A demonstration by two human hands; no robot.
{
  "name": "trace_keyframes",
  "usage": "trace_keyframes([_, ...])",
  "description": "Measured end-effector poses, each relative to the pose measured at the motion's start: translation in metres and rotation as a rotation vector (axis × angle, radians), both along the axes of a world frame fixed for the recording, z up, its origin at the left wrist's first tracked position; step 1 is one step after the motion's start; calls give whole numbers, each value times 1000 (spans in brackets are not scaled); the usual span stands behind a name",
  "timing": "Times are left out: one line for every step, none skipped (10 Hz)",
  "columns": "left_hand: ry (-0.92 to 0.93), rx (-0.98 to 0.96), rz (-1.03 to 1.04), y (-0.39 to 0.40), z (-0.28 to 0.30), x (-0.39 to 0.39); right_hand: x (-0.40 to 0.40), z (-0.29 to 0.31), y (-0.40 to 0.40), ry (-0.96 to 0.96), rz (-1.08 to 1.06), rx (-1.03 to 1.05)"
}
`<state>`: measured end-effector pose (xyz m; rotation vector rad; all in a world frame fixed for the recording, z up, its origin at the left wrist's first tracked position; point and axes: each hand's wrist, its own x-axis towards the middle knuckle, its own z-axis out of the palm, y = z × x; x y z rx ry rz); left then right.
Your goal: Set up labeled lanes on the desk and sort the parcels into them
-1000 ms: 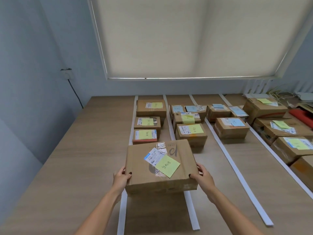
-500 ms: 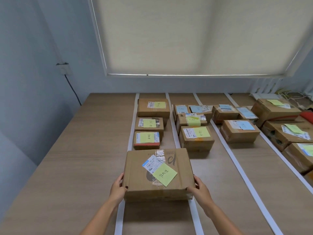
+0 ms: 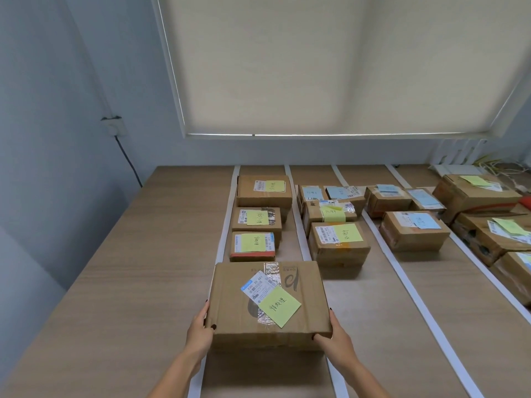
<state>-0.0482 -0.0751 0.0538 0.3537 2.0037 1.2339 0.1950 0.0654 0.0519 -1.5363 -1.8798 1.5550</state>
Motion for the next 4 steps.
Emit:
trace_keyframes([11, -13, 4, 3, -2, -1, -3, -1, 6, 8, -16, 4])
trace_keyframes([10, -21, 31, 6, 2, -1, -7, 5, 11, 35, -36, -30])
trace_keyframes([80, -46, 13, 7, 3, -1, -7, 6, 11, 32, -27, -41])
trace_keyframes([193, -45, 23, 7, 9, 1, -4, 11, 14, -2, -73, -71])
